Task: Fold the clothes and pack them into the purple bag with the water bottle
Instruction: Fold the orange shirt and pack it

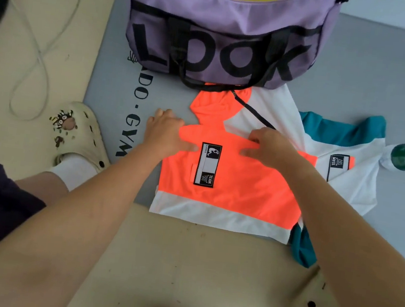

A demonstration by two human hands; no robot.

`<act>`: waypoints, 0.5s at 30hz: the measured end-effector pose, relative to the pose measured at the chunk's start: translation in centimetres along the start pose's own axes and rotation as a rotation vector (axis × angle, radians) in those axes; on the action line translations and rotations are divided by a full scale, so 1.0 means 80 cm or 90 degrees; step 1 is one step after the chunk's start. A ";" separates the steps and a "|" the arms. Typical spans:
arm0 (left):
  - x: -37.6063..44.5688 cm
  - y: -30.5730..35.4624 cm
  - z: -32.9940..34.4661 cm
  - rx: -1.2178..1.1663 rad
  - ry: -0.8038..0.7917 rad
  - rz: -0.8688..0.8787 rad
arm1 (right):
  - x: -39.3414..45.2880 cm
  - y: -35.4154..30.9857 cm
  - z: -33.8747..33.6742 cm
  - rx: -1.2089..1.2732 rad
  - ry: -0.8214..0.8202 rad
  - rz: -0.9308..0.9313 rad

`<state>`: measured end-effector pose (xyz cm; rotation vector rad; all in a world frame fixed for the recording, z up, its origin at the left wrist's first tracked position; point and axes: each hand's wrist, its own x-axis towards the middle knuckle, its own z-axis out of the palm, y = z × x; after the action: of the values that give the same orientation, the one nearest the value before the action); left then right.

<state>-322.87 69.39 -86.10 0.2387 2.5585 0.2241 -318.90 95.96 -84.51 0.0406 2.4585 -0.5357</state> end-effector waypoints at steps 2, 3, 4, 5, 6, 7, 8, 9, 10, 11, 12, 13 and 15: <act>0.006 -0.008 -0.011 -0.133 -0.101 -0.010 | 0.001 0.005 0.000 0.031 -0.027 -0.007; 0.005 -0.013 -0.014 -0.252 -0.134 -0.027 | 0.002 0.008 -0.001 0.039 -0.034 -0.006; 0.001 -0.017 -0.013 -0.383 -0.142 -0.051 | 0.003 0.011 -0.001 0.043 -0.039 -0.004; -0.007 -0.020 -0.010 -0.515 -0.133 -0.078 | 0.004 0.013 -0.002 0.044 -0.044 -0.003; -0.016 -0.023 -0.002 -0.630 -0.120 -0.105 | 0.006 0.015 -0.002 0.044 -0.048 -0.001; -0.025 -0.025 0.008 -0.708 -0.119 -0.131 | 0.007 0.015 -0.003 0.042 -0.052 -0.001; -0.034 -0.027 0.018 -0.738 -0.137 -0.154 | 0.009 0.014 -0.003 0.041 -0.057 -0.003; -0.042 -0.029 0.026 -0.738 -0.170 -0.172 | 0.010 0.013 -0.003 0.041 -0.063 -0.006; -0.048 -0.031 0.031 -0.729 -0.204 -0.187 | 0.012 0.011 -0.003 0.043 -0.072 -0.009; -0.050 -0.034 0.035 -0.722 -0.225 -0.200 | 0.013 0.009 -0.004 0.042 -0.085 -0.009; -0.049 -0.037 0.036 -0.721 -0.230 -0.209 | 0.014 0.006 -0.006 0.035 -0.102 -0.006; -0.048 -0.040 0.034 -0.722 -0.219 -0.216 | 0.015 0.003 -0.007 0.024 -0.120 -0.002; -0.039 -0.047 0.027 -0.696 -0.148 -0.222 | 0.015 -0.004 -0.008 0.014 -0.164 0.005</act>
<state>-319.52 65.33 -87.08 -0.5488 1.8646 1.2834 -320.27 95.78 -84.61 -0.0098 2.2006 -0.5308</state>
